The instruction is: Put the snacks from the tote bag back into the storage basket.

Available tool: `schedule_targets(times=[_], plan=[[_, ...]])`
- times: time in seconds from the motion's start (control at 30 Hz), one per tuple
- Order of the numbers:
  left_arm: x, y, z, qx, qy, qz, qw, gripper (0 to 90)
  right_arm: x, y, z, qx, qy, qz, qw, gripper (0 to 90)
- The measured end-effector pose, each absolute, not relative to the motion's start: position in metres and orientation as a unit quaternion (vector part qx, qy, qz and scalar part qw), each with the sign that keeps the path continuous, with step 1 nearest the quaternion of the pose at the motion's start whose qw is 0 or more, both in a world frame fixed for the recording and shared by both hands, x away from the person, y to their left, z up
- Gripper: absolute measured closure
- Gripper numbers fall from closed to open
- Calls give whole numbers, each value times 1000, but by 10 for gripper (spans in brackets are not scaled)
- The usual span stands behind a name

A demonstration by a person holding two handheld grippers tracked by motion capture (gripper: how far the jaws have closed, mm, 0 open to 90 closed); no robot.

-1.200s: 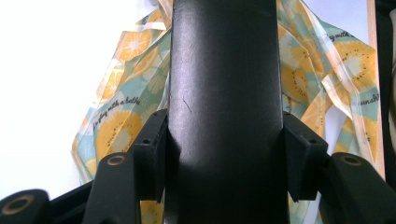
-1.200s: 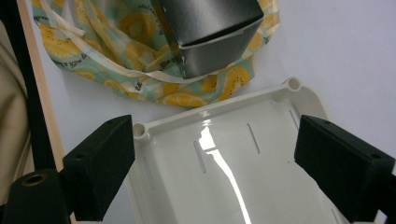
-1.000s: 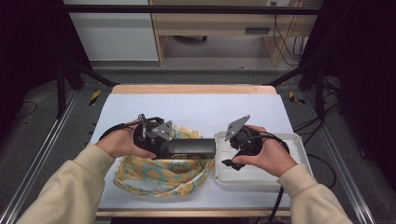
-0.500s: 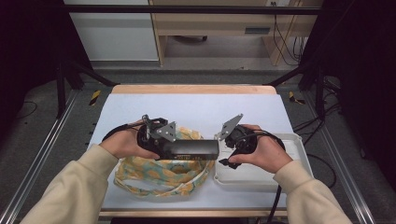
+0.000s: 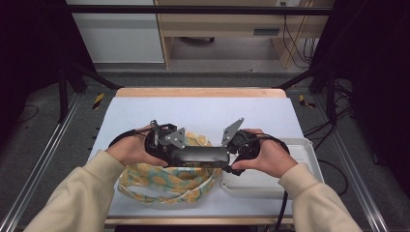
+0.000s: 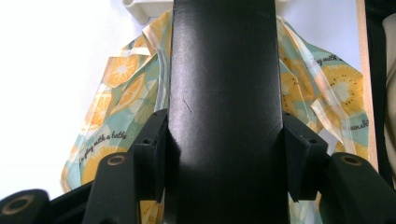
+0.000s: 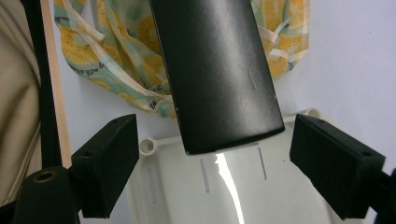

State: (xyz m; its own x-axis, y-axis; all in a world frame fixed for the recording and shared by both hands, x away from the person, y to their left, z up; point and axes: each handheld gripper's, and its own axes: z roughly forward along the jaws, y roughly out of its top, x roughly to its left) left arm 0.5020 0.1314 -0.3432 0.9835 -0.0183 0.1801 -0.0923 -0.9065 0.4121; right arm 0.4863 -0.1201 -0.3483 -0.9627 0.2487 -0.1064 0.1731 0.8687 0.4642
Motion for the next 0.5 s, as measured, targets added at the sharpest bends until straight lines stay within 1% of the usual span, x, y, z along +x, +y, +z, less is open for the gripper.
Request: schedule_targets(times=[0.33,0.5], plan=[[499,126,-345,972,-37,86,216,428,493,-111,-356,104,970,209,65,177],[496,123,-345,972,-43,88,215,428,496,-107,-360,98,973,200,58,216]])
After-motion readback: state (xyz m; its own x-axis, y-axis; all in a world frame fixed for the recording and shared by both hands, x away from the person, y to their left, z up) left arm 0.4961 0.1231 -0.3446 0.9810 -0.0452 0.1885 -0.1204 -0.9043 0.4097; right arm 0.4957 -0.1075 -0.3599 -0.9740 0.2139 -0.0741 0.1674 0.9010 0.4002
